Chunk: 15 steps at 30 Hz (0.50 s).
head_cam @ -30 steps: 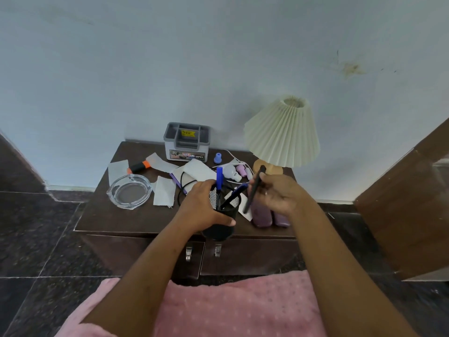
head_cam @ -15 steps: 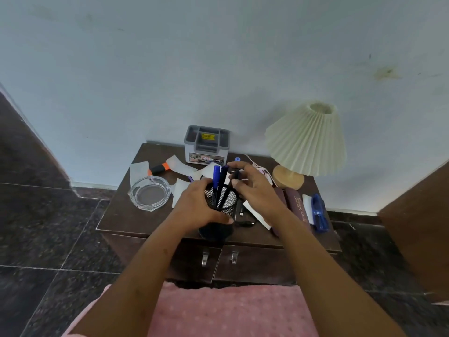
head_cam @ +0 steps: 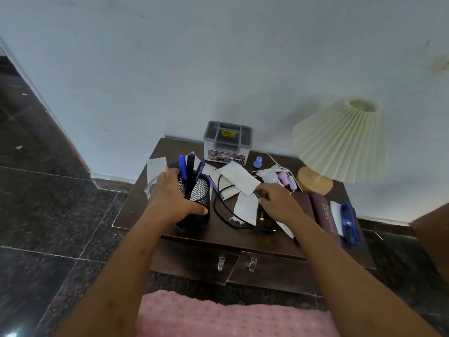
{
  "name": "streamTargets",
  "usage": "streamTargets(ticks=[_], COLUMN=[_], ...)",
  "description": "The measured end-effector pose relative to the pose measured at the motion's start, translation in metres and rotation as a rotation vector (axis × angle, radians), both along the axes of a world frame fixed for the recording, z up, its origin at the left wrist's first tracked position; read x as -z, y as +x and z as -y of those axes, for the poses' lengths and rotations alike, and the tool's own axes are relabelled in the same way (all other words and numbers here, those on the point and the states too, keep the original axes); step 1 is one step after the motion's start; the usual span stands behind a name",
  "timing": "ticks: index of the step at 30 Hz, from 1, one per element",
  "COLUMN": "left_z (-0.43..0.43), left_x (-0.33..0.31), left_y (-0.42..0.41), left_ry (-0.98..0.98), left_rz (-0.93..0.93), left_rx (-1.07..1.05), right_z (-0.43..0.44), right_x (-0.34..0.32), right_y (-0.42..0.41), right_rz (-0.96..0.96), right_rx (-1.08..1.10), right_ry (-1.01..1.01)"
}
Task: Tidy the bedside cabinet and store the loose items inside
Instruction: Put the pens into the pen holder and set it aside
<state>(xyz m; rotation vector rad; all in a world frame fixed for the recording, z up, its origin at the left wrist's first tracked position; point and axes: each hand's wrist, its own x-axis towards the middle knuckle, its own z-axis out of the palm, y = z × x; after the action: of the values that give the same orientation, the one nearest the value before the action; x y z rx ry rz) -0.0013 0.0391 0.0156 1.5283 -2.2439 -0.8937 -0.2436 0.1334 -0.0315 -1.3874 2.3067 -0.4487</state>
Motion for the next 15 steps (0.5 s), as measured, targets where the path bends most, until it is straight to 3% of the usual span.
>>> streamTargets(ticks=[3,5,10,15], left_z=[0.001,0.001,0.005,0.016], left_x=[0.002,0.003,0.003,-0.001], left_y=[-0.001,0.001,0.009,0.018], left_ry=[0.018,0.047,0.113,0.147], left_rz=[0.009,0.033,0.059,-0.044], left_rx=[-0.022,-0.031,-0.049,-0.122], right_z=[0.021,0.033,0.069,0.126], right_x=[0.002,0.004,0.014,0.018], right_y=[0.012,0.018,0.038,0.077], right_rz=[-0.301,-0.378,-0.361,-0.330], right_rx=[-0.053,-0.075,-0.146,-0.351], right_ry=[-0.047,-0.066,-0.079,-0.162])
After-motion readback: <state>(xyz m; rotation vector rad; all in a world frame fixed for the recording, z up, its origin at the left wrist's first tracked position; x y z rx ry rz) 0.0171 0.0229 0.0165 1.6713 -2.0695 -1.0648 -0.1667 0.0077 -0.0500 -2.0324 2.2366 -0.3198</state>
